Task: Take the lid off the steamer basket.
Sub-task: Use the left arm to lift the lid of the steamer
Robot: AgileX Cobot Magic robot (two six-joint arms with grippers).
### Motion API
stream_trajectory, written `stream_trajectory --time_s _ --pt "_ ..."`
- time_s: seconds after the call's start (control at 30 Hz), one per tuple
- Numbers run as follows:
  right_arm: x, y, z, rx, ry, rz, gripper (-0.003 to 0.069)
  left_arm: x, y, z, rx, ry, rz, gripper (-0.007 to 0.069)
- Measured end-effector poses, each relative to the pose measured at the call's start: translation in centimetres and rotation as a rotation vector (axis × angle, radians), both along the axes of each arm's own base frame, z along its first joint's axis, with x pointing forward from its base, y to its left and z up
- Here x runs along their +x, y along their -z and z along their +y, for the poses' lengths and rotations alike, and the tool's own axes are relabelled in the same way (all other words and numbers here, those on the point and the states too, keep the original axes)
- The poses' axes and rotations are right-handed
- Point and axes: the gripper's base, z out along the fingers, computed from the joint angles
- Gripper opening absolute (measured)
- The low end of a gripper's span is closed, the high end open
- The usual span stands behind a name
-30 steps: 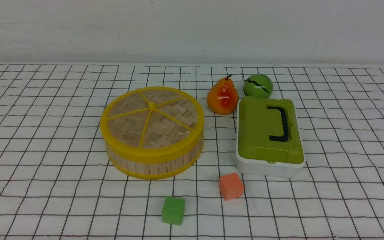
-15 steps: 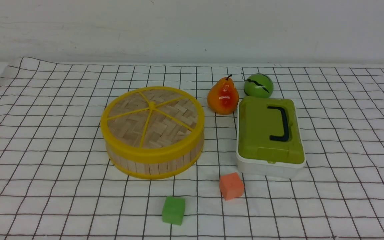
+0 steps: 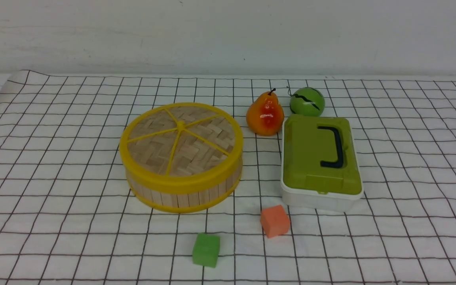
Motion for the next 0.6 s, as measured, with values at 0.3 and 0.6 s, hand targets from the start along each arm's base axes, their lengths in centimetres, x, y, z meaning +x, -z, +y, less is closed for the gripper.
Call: stream_trajectory --time_s 0.3,0.6 --pt "0.0 0.0 0.0 0.0 0.0 0.0 0.0239 0.0 0.0 0.0 0.0 0.0 0.0 0.0041" --pt "0.0 0.0 0.0 0.0 0.0 0.0 0.0239 0.0 0.0 0.0 0.0 0.0 0.0 0.0052"
